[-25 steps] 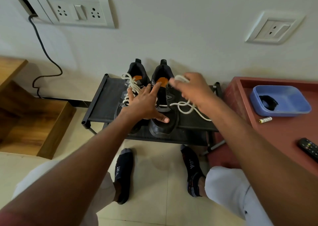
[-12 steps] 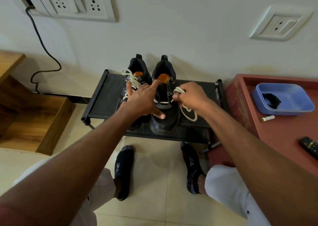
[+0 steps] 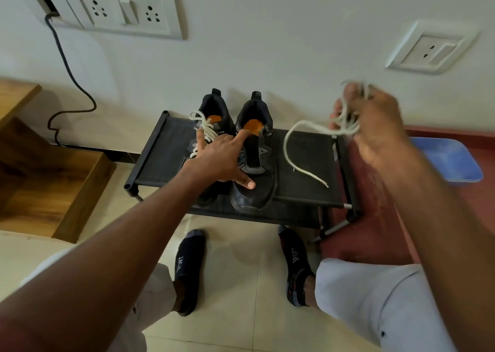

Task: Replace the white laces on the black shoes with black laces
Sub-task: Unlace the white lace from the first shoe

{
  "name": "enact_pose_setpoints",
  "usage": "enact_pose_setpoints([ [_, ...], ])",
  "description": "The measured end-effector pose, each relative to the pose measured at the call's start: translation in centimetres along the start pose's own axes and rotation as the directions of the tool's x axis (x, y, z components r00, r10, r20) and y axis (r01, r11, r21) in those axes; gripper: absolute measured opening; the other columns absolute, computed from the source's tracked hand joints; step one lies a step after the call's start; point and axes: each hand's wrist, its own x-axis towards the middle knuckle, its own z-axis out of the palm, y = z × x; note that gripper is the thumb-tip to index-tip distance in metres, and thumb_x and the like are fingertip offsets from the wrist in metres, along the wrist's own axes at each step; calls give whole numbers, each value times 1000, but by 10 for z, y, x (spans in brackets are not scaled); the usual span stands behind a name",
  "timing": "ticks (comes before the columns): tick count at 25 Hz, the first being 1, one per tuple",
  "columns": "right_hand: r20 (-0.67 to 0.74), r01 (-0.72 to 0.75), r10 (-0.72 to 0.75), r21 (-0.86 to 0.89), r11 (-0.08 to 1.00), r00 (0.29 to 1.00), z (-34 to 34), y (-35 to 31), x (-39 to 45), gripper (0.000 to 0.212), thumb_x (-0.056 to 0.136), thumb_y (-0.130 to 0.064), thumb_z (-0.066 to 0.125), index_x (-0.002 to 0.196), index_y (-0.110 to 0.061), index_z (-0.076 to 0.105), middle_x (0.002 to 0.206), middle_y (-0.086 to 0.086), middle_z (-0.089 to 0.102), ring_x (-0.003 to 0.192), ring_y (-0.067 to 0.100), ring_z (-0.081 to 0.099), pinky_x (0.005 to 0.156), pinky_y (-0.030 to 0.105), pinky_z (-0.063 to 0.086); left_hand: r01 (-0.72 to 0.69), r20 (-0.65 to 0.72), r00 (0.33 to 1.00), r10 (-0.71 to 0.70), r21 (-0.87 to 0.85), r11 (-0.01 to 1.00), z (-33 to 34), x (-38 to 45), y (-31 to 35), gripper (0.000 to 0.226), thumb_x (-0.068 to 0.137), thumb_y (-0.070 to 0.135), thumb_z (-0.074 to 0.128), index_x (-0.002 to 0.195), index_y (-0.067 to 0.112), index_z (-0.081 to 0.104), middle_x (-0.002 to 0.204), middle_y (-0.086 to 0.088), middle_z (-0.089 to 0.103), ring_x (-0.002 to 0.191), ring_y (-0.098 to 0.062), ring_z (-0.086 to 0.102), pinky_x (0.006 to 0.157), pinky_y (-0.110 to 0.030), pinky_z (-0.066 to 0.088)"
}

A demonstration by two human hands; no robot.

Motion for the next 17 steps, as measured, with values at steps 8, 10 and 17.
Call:
enact_pose_setpoints([
  [8, 207, 152, 65, -864, 480, 976, 21, 59, 24, 20, 89, -35, 82, 98, -17, 77, 88, 5, 75, 82, 26, 71, 80, 41, 60, 72, -219, 974, -59, 49, 996, -16, 5, 39, 86, 82, 64, 75, 148, 25, 37, 142, -14, 44, 139, -39, 37, 118, -64, 20],
  [10, 205, 141, 183, -940, 309, 961, 20, 74, 28, 36, 88, -34, 81, 116, -13, 73, 108, 10, 74, 97, 30, 70, 89, 42, 58, 103, -256, 963, -84, 60, 993, -16, 8, 48, 75, 85, 59, 75, 142, 21, 44, 139, -14, 45, 137, -38, 38, 116, -60, 24],
  [17, 326, 268, 345, -941, 208, 880, 37, 122, 21, 49, 79, -31, 88, 120, -17, 66, 128, 13, 62, 115, 35, 63, 92, 40, 54, 72, -238, 968, -74, -17, 997, -17, 11, 51, 66, 88, 55, 73, 139, 21, 48, 140, -12, 45, 136, -38, 38, 113, -59, 28],
])
